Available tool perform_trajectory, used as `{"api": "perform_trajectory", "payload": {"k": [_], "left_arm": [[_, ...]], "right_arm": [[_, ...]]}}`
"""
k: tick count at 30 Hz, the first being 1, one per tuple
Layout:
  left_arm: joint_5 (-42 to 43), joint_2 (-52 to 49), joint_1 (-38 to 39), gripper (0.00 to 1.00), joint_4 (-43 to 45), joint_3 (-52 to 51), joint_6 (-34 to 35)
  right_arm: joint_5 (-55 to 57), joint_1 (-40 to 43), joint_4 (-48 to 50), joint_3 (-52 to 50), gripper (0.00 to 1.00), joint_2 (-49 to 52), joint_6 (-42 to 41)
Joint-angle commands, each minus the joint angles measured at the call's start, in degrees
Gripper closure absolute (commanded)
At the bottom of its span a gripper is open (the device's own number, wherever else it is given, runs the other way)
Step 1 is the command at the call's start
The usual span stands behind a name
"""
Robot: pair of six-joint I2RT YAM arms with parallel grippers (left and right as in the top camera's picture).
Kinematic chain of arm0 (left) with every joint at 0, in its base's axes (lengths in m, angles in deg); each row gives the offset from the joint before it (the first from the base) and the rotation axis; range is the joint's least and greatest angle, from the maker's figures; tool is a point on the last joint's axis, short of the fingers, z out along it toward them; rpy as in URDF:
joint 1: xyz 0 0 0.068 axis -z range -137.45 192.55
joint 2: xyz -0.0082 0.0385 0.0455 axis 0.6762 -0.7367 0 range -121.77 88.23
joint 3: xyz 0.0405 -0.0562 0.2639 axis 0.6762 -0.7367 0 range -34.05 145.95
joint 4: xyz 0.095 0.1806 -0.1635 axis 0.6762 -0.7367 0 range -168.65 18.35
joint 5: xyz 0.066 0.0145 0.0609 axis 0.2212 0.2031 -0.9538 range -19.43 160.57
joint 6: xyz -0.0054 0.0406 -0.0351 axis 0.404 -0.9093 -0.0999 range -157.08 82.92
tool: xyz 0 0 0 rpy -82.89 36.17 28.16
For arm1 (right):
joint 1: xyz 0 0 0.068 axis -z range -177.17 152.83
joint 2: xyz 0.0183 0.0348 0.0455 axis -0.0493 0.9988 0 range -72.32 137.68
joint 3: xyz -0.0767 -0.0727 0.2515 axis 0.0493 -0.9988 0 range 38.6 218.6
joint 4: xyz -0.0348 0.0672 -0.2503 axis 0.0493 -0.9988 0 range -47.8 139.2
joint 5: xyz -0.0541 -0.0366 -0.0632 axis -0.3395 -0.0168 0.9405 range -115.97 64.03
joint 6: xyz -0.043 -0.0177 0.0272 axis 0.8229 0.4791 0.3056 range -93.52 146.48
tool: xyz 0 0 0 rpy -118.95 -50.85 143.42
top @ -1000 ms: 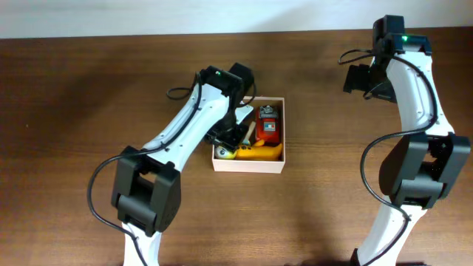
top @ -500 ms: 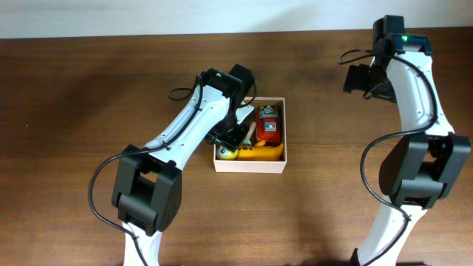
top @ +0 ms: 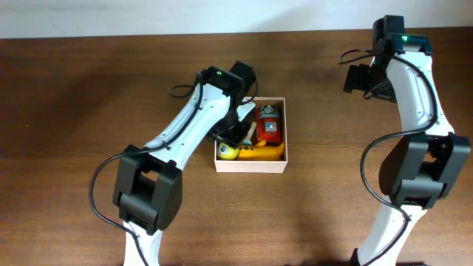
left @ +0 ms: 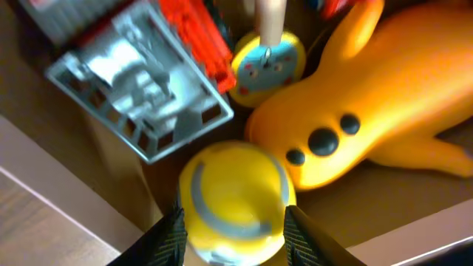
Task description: Pack container
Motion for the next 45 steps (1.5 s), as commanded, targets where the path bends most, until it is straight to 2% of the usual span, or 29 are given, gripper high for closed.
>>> {"api": "perform_trajectory", "payload": {"k": [1,8,12,16,17,18,19,23,30,38,45], "left_arm": [[0.79,-0.68,-0.2,0.49,0.02,3.85,-1.07],[-0.2,-0.68,-0.2,0.4,-1.16,8.63,-1.31],[-7.32,-0.68,-1.11,0.36,-5.33,12.63,0.79],[-11.76,-0.68,-5.18,0.29,-11.43,22.21,1.84],[-12.22,-0.68,-6.58,0.24,-12.48,25.07,1.81],[-12.33,-0.68,-7.85,0.07,-13.16,27.47,1.79],[-12.31,-0.68,-9.57,0.01,-13.79,30.42,1.81],[-12.31,-0.68,-14.97,0.01,-14.93,37.2,1.79],[-12.11,-0.68,-21.88,0.01,-15.04,38.32,1.79],[-12.13,-0.7,-23.23,0.01,-15.54,38.29,1.79],[-13.84,-0.42,-23.41,0.01,-19.5,38.32,1.81]], "right_arm": [[0.35,0.02,0.13,-0.15,0.01,-0.15,0.15],[0.35,0.02,0.13,-0.15,0.01,-0.15,0.15],[0.35,0.02,0.13,-0.15,0.01,-0.15,0.15],[0.35,0.02,0.13,-0.15,0.01,-0.17,0.15],[0.33,0.02,0.13,-0.15,0.01,-0.15,0.15],[0.35,0.02,0.13,-0.15,0.02,-0.15,0.15],[0.35,0.02,0.13,-0.15,0.01,-0.15,0.15],[0.35,0.02,0.13,-0.15,0.01,-0.15,0.15],[0.35,0.02,0.13,-0.15,0.01,-0.15,0.15],[0.35,0.02,0.13,-0.15,0.01,-0.15,0.15],[0.35,0.02,0.15,-0.15,0.01,-0.15,0.15]]}}
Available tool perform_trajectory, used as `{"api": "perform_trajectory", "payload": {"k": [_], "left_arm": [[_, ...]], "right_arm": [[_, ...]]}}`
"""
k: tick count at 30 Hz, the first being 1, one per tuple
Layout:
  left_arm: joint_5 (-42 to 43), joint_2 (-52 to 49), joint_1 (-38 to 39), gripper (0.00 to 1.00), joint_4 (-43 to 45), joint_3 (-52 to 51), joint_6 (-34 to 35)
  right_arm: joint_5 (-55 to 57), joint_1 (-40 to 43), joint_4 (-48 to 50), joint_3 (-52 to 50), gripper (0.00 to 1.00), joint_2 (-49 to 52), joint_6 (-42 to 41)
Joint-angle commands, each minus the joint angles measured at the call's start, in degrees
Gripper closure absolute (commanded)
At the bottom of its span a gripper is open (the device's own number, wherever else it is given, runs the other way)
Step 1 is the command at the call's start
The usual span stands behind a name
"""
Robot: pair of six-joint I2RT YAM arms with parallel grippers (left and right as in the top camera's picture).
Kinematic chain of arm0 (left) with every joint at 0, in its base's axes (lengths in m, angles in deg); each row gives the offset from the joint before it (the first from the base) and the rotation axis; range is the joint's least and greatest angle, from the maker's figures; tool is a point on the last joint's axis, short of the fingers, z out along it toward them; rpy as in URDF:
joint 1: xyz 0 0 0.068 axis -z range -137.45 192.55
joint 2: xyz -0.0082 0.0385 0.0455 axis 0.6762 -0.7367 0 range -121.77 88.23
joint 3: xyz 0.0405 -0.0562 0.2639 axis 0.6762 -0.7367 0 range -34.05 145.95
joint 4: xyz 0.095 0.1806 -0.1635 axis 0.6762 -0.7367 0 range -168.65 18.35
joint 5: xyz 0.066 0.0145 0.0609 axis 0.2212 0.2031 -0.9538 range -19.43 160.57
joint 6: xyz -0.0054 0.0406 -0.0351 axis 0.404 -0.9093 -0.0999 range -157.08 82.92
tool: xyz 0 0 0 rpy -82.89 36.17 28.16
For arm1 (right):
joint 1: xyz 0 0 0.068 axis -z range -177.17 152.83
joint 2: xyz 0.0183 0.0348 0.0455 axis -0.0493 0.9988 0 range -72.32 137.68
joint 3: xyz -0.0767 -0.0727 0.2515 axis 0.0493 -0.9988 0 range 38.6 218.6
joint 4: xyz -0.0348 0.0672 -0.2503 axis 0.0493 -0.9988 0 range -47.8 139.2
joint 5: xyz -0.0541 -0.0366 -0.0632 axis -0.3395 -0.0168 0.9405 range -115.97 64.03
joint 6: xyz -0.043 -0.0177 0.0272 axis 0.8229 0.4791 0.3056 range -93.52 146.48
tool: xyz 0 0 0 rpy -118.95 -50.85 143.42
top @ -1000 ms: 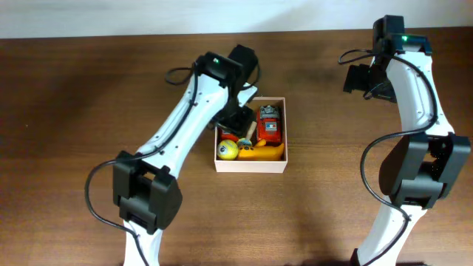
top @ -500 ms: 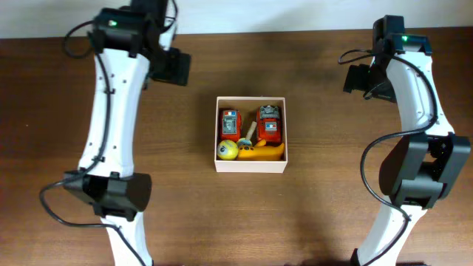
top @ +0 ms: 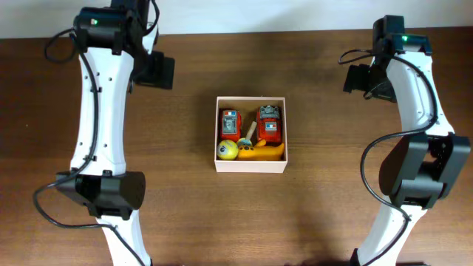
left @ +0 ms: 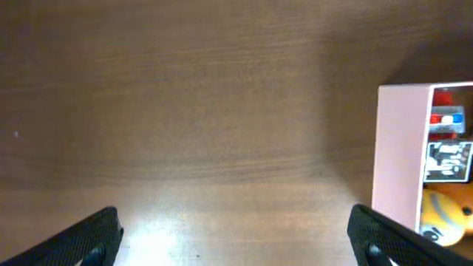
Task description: Pack container
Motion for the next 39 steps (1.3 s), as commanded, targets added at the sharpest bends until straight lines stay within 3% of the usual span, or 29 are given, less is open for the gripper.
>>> {"api": "perform_trajectory", "payload": {"k": [1,6,10,11,16,23,33,39], "left_arm": [[-1.09,0.42,-0.35,0.01,-0.13,0.68,0.42],[-1.07,4.02,-2.32,0.01,3.15,0.68,1.46],[-1.05,10.93,-3.8,0.01,16.31,0.22,1.14],[-1.07,14.43,-4.11,0.01,23.52,-1.14,-0.79],[-1.09,23.96,-4.74,0.01,36.7,-9.31,-5.77],[-0.74,40.24,-7.65,0.01,52.02,-34.03,-5.73],[1.79,65.79,-10.03,0.01,84.04,-81.26,-5.73],[2.69,80.83,-10.03,0.01,98.33,-104.96,-5.7]], "right_arm": [[0.33,0.02,0.13,-0.15,0.01,-0.15,0.15],[0.33,0.02,0.13,-0.15,0.01,-0.15,0.15],[0.35,0.02,0.13,-0.15,0.01,-0.15,0.15],[0.35,0.02,0.13,-0.15,0.01,-0.15,0.15],[0.35,0.02,0.13,-0.15,0.01,-0.15,0.15],[0.35,0.02,0.13,-0.15,0.01,-0.15,0.15],[0.35,0.02,0.13,-0.15,0.01,-0.15,0.15],[0.35,0.02,0.13,-0.15,0.01,-0.15,0.15]]}}
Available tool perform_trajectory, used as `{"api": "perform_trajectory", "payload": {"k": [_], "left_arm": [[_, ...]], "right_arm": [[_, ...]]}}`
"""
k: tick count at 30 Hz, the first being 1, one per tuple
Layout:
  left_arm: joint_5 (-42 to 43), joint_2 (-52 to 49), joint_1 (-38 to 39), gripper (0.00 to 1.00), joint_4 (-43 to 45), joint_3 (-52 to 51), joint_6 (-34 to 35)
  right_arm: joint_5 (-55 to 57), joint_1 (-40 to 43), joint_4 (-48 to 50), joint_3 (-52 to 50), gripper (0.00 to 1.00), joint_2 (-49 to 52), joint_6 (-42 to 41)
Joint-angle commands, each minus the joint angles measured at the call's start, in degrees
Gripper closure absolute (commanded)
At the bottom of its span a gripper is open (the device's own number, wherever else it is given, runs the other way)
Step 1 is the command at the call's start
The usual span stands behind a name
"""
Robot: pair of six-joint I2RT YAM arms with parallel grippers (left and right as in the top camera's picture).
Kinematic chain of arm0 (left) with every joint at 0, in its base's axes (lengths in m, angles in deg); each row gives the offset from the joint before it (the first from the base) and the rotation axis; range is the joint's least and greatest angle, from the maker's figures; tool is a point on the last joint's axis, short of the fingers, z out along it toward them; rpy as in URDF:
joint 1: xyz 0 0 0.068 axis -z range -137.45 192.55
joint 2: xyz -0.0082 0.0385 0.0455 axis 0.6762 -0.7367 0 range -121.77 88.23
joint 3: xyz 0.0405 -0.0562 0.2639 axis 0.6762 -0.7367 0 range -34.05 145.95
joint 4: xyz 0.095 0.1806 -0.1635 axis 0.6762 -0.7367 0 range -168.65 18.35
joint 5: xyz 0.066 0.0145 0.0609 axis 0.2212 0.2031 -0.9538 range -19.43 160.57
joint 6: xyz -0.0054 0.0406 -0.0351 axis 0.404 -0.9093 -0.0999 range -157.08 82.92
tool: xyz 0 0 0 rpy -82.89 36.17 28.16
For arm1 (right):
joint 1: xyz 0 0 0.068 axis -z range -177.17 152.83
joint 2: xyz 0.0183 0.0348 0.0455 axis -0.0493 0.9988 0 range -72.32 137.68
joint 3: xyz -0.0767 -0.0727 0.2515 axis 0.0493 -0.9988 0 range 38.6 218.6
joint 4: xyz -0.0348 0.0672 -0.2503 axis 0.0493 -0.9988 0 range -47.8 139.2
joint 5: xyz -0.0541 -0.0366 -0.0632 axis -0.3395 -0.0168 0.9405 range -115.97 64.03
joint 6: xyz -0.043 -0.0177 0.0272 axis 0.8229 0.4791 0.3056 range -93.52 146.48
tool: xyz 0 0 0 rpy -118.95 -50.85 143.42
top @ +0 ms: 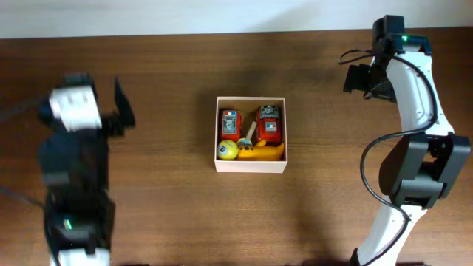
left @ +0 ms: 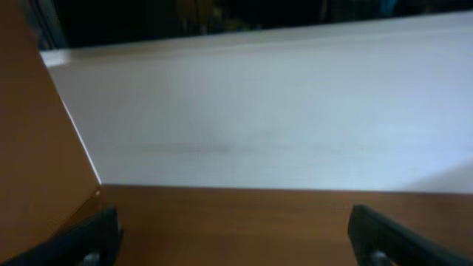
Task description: Pack container
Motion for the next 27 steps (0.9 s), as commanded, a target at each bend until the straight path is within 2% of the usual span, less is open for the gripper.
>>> {"api": "perform_trajectory", "payload": {"k": [1,5,12,23,27], "left_arm": [[1.6,9.53,-0.33,0.01,5.84,-12.13,-0.7],[2.36,18.71,-0.33,0.01,10.84,-23.63,-0.68],[3.61,31.78,-0.33,0.01,14.32,-36.76,-0.44],[4.28,41.11,-0.33,0.01,13.7,-46.64,-0.31],[3.93,44.09,-0.33,0.01,9.64,-47.84,-0.35]], "right_arm": [[0.31,0.02,0.11,-0.15,0.01,-0.15,0.15],[0.33,0.02,0.11,-0.15,0.01,-0.15,0.15],[0.33,0.02,0.11,-0.15,0.01,-0.17,0.15],[0.31,0.02,0.11,-0.15,0.01,-0.15,0.15],[0.33,0.02,0.11,-0.15,0.01,-0.15,0.15]]}}
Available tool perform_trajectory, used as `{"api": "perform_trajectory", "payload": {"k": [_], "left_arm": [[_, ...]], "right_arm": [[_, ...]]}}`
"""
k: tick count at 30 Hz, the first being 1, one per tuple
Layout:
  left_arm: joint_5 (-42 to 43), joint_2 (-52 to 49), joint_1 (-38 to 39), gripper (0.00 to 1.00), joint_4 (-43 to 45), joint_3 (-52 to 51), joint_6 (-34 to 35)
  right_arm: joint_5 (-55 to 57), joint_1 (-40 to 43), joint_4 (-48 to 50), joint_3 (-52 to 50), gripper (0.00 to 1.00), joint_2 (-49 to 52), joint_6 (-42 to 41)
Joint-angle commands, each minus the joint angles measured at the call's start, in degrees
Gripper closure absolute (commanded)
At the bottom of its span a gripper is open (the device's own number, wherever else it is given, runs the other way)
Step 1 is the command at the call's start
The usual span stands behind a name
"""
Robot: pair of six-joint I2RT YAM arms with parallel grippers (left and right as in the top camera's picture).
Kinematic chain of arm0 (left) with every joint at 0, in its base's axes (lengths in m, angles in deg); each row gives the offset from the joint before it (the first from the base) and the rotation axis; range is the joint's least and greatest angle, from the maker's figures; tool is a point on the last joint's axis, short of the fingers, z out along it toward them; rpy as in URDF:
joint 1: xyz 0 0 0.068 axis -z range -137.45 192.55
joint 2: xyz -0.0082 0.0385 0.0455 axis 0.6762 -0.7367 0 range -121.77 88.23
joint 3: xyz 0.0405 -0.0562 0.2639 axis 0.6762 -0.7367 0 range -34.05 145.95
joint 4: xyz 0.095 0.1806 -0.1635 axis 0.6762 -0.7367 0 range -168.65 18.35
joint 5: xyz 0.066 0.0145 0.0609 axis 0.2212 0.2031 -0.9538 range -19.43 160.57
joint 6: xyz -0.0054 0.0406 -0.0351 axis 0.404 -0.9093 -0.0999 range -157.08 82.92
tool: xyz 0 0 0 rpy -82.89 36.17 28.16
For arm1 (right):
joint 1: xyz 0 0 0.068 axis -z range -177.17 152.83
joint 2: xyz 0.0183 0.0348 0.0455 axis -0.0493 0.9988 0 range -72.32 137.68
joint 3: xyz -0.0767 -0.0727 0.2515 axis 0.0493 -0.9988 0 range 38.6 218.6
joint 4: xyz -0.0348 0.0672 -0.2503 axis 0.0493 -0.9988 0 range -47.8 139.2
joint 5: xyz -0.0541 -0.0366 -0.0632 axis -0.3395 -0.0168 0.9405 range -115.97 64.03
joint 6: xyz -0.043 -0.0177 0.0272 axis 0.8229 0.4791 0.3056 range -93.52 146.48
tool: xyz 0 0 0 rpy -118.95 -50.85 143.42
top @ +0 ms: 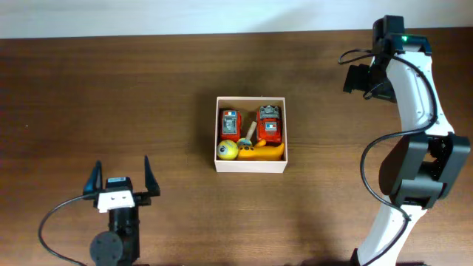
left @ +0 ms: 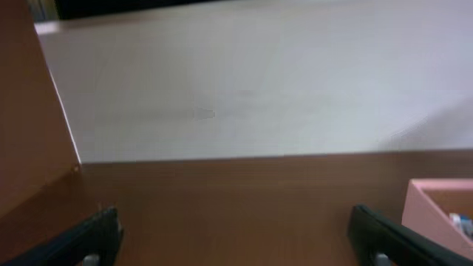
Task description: Pack container
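Note:
The pink box [top: 250,166] sits mid-table holding two red toy robots [top: 269,123], a yellow ball [top: 227,151], an orange toy [top: 264,153] and a small stick toy. My left gripper [top: 119,176] is folded back near the front left edge, fingers wide open and empty, far from the box. In the left wrist view its fingertips [left: 94,235] frame bare table, with the box corner [left: 442,205] at the right edge. My right gripper [top: 355,78] hangs at the back right; its fingers cannot be made out.
Brown wooden table [top: 148,96] with a white wall strip along the back edge [top: 222,15]. The right arm's base stands at the front right [top: 414,177].
My left arm has pulled back from the mid-left of the table to the front left edge. Its gripper stays open. The box and the right arm are unchanged.
My left gripper was down in the box around the yellow ball. Then it was open at the back left, the ball lying in the box. Later it stood at mid-left, and now it rests folded at the front left.

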Motion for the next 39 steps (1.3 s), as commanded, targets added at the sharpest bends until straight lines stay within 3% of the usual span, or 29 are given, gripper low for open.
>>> {"api": "perform_trajectory", "payload": {"k": [1,9,39], "left_arm": [[-0.07,3.58,-0.35,0.01,-4.31,-1.36,-0.37],[0.02,6.64,-0.35,0.01,-14.8,-1.33,-0.35],[0.63,6.62,-0.35,0.01,-14.73,-1.31,-2.03]], "right_arm": [[0.35,0.02,0.11,-0.15,0.01,-0.15,0.13],[0.35,0.02,0.11,-0.15,0.01,-0.15,0.13],[0.35,0.02,0.11,-0.15,0.01,-0.17,0.13]]}}
